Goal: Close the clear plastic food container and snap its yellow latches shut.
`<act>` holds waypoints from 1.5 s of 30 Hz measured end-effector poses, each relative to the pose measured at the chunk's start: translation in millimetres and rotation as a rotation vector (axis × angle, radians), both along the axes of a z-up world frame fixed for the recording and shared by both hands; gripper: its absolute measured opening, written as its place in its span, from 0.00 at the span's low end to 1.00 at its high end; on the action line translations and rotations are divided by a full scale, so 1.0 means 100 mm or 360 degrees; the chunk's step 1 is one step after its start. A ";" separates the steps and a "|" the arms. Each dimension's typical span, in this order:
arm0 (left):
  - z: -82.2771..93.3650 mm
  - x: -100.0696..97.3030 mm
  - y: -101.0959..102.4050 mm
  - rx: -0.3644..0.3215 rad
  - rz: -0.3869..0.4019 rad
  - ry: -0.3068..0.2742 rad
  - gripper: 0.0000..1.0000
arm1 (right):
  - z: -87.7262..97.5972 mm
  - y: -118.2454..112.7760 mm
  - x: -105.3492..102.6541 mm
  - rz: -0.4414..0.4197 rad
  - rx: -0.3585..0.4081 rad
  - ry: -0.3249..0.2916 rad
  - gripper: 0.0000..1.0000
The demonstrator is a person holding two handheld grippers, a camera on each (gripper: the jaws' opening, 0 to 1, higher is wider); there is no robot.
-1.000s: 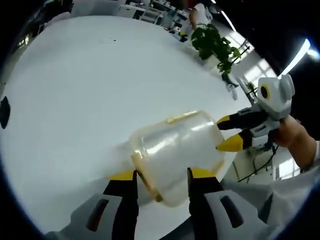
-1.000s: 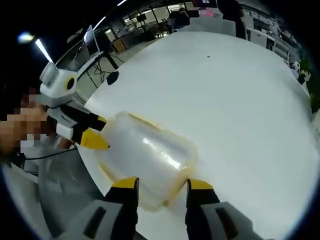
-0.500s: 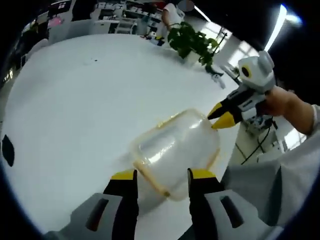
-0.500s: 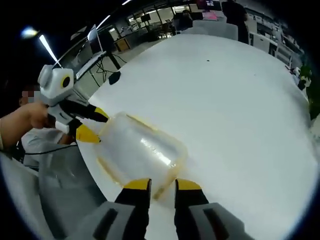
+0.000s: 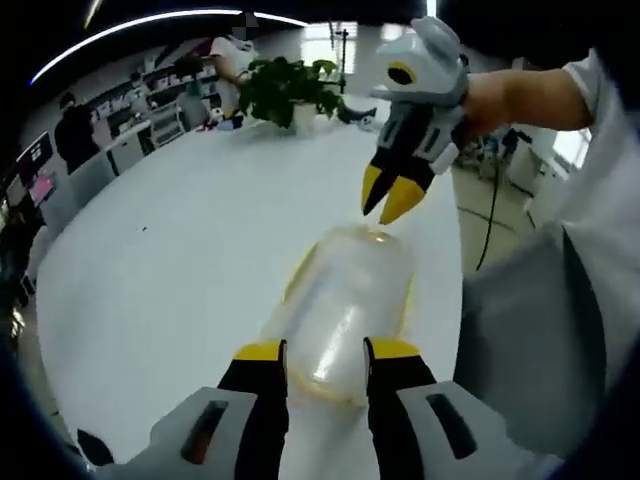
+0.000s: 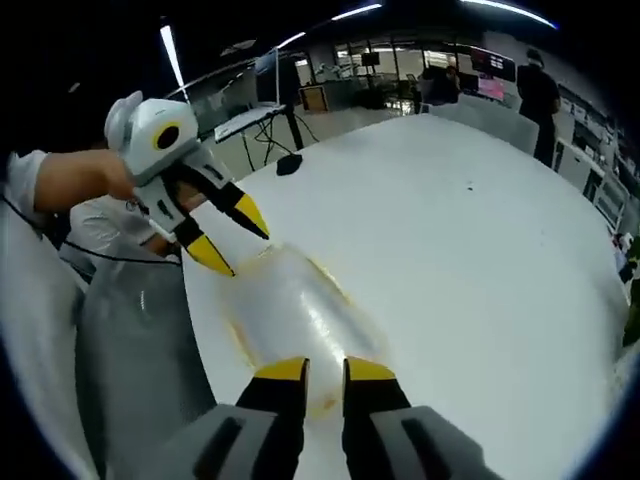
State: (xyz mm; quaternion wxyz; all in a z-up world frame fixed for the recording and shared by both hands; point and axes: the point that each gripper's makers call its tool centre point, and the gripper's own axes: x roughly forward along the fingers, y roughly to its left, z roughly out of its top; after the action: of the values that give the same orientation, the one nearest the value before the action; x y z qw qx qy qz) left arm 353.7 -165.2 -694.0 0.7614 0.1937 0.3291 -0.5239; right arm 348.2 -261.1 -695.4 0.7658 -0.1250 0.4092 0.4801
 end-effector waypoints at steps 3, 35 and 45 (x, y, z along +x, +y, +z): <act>0.01 -0.01 -0.08 -0.0029 -0.0030 0.0008 0.26 | 0.03 0.10 -0.03 0.0112 0.0006 -0.0060 0.12; -0.23 -0.24 -0.45 0.0143 -0.0297 -0.0270 0.36 | -0.17 0.64 0.27 0.0482 -0.0066 -0.0172 0.22; -0.36 -0.32 -0.46 0.0218 -0.0310 -0.0271 0.44 | -0.24 0.61 0.35 0.0673 -0.0189 -0.0144 0.35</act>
State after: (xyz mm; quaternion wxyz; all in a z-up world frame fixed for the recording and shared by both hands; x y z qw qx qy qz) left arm 321.6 -211.3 -730.2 0.7172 0.3198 0.2779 -0.5532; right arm 383.1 -200.4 -719.1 0.6570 -0.2743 0.3665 0.5990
